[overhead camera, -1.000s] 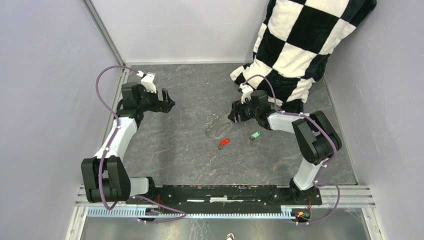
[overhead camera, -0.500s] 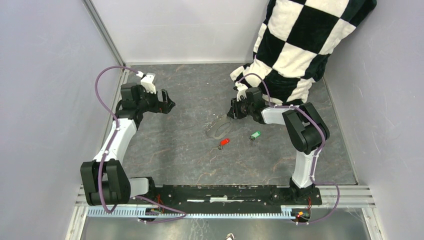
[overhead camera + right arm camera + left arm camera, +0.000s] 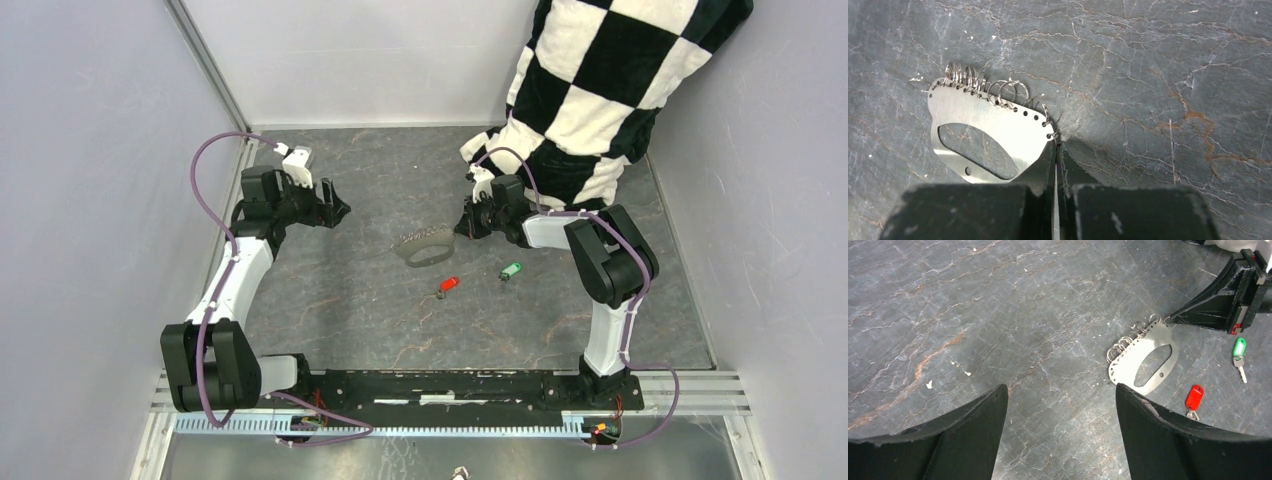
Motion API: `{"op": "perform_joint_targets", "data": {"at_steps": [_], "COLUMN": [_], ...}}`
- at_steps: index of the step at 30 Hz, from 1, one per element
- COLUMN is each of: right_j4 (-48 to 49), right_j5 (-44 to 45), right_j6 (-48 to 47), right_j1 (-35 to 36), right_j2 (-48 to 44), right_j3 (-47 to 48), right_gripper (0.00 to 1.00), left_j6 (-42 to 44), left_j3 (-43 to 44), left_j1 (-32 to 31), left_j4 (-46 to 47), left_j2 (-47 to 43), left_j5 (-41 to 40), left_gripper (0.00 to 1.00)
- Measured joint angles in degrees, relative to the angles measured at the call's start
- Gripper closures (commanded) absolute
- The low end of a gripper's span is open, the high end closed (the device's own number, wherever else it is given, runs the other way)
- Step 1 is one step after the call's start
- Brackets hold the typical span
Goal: Put the keys on the keyring
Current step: Pick up the keyring from the center of the board, then adjust the keyring.
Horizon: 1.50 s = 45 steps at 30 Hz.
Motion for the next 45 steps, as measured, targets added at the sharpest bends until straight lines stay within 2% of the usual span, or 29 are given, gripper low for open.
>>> {"op": "perform_joint_targets", "data": {"at_steps": [5,10,20,23,27,32,34,42,45], "right_j4": [-0.3,0.6,3.4,2.6,-0.2,-5.6,-7.8,-9.9,-11.4], "right_j5": [-1.0,-1.6,-1.9,-2.3,-3.4,-5.0,-5.2,-5.0,-3.9], "right_j6": [-0.3,-2.7,-14.5,-18.2,-22.4,-26.8,-28.0,-28.7,-29.0], "right_j1": [0.4,3.5,15.8,18.3,20.9,24.2,25.6,30.3,32.6], "right_j2": [-2.5,-13.9,-35.6,-38.5,-41.1,-41.7,-41.7,-41.6,-41.0], "right_j3": [-0.1,-2.3,-7.8,-7.8,-7.7,-4.9,-3.0,0.1,1.8], "right_gripper": [1.00,1.00,1.00,1.00,1.00,1.00,1.00,1.00,1.00], "left_j6": [2.9,10.6,34.5,44.4,51.5,54.0,53.9,49.9,47.2], "left_j3": [2.4,10.7,24.7,27.1,27.4,27.2,26.8,22.9,20.3], "left_j1": [0.0,0.0,-1.3,-4.3,-10.9,-17.1,-18.2,-19.8,-19.9], "left_j4": [-4.3,-13.4,-40.7,-49.9,-56.3,-58.8,-58.6,-52.2,-48.5], "left_j2": [0.0,0.0,-0.2,-1.4,-4.7,-9.2,-10.4,-13.3,-15.0], "left_j5": [3.7,11.1,27.3,30.4,31.6,32.6,33.2,33.4,32.9], "left_gripper": [0.13,0.10,0.09,0.11,0.20,0.36,0.39,0.56,0.59]}}
